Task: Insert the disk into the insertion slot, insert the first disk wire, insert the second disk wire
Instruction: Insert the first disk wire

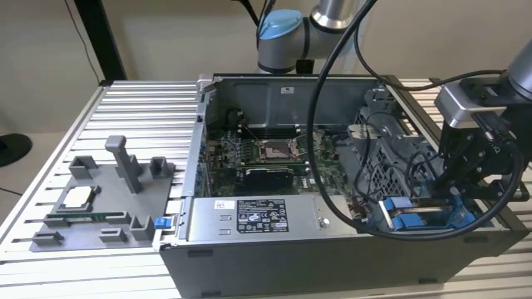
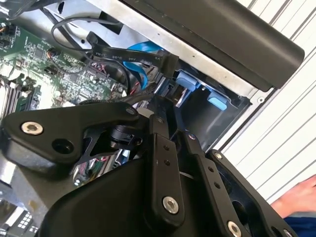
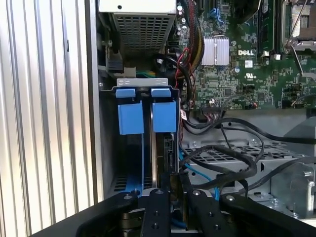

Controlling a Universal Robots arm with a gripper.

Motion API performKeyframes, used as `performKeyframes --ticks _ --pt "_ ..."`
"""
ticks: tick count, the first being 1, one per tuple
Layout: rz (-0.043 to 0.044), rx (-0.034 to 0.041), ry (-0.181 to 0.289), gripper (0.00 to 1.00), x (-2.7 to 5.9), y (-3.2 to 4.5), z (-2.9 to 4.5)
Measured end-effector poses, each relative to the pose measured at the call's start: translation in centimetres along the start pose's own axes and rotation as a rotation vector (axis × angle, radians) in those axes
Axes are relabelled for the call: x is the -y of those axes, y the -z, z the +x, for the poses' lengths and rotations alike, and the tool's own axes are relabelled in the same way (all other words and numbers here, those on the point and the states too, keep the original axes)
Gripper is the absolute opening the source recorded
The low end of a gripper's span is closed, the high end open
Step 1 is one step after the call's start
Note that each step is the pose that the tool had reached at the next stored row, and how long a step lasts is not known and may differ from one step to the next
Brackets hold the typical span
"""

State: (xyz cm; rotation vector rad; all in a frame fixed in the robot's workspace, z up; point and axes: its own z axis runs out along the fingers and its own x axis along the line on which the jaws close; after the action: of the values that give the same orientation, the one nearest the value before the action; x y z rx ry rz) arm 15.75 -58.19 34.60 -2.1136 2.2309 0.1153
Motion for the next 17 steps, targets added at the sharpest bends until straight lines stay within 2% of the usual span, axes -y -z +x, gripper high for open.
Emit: performKeyframes --ticks 11,17 --pt "0.0028 0.0000 0.000 0.00 0.03 -0.46 0.04" --pt "0.0081 0.0020 0.001 0.00 0.03 -0.59 0.05"
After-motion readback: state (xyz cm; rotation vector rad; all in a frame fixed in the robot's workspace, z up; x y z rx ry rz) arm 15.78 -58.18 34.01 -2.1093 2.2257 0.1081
